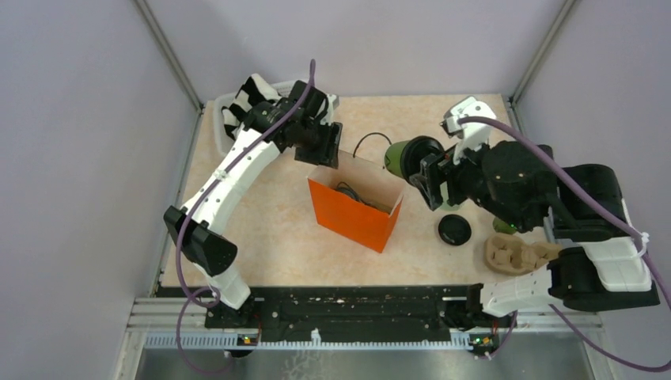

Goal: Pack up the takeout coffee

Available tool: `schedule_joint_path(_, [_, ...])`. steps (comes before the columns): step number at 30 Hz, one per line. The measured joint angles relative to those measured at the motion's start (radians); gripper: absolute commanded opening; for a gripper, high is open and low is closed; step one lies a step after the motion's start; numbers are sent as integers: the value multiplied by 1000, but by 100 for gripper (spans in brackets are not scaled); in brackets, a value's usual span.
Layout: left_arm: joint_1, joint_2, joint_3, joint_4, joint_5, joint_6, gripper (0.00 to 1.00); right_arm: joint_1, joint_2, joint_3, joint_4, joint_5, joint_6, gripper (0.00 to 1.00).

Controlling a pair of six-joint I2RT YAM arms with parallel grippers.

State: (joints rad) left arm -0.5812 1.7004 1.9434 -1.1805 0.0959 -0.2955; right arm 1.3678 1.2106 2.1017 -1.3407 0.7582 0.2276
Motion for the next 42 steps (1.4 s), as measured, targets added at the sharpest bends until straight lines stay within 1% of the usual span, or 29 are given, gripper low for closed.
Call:
schedule_joint_path(4, [0, 0, -47, 8, -19, 13, 51, -43, 38, -14, -10, -50, -10, 52])
schedule_joint_path(10, [0, -1, -100, 55, -33, 37, 32, -148, 96, -80, 14, -221, -52, 51])
schedule_joint_path(11, [0, -3, -111, 72, -34, 47, 29, -188, 106, -82, 16, -251, -58, 51])
schedule_joint_path(12, [0, -6, -121, 89, -38, 57, 23, -206, 115, -82, 18, -274, -64, 51])
schedule_joint_path(14, [0, -10, -138, 115, -42, 74, 14, -231, 131, -77, 16, -316, -76, 51])
schedule_joint_path(20, [0, -74, -202, 209, -46, 119, 1, -263, 225, 3, -8, -409, -109, 50])
schedule_joint_path(25, [0, -180, -285, 302, -42, 137, 0, -264, 274, 9, -40, -451, -141, 50])
schedule_joint_path(28, [0, -251, -351, 370, -32, 142, 0, -264, 298, 9, -45, -466, -159, 48])
schedule_joint_path(33, [0, -357, -460, 472, -4, 143, 0, -255, 341, 5, -42, -468, -189, 48])
schedule_joint_path(42, [0, -464, -625, 627, 34, 142, 0, -148, 343, -161, 43, -327, -247, 48])
